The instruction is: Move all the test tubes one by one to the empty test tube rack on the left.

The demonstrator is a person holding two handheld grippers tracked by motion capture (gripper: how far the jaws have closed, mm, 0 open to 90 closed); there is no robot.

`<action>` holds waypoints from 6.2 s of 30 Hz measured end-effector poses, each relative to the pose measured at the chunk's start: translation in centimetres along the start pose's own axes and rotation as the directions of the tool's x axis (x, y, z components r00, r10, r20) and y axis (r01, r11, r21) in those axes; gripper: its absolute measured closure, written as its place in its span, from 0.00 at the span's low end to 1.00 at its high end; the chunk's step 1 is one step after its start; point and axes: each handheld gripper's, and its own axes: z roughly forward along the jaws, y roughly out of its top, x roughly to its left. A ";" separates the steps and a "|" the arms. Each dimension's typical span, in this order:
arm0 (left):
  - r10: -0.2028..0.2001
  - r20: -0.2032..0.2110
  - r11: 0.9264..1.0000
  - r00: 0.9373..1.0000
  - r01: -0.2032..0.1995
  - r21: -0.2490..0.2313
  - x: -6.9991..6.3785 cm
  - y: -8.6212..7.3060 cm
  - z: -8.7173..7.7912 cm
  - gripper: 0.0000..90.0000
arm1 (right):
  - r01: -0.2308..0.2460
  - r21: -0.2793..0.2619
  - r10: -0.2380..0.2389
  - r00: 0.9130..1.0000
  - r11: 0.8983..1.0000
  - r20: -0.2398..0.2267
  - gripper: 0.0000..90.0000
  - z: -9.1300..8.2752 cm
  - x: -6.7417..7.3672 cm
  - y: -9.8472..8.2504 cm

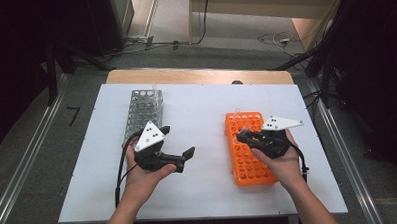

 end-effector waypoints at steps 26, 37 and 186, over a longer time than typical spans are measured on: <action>0.026 0.112 1.000 0.993 -0.025 -0.007 -2.5 0.8 1.6 0.09 | 0.091 0.022 -0.087 0.986 0.996 -0.145 0.82 1.4 4.5 0.4; 0.042 0.160 0.999 0.986 -0.044 0.005 -3.9 0.8 2.6 0.31 | 0.120 0.036 -0.111 0.975 0.992 -0.191 0.82 2.1 6.1 0.5; -0.069 -0.318 0.995 0.946 0.042 -0.093 13.8 2.9 4.2 0.85 | 0.021 -0.046 -0.026 0.994 0.999 -0.103 0.00 -1.6 -0.4 -1.0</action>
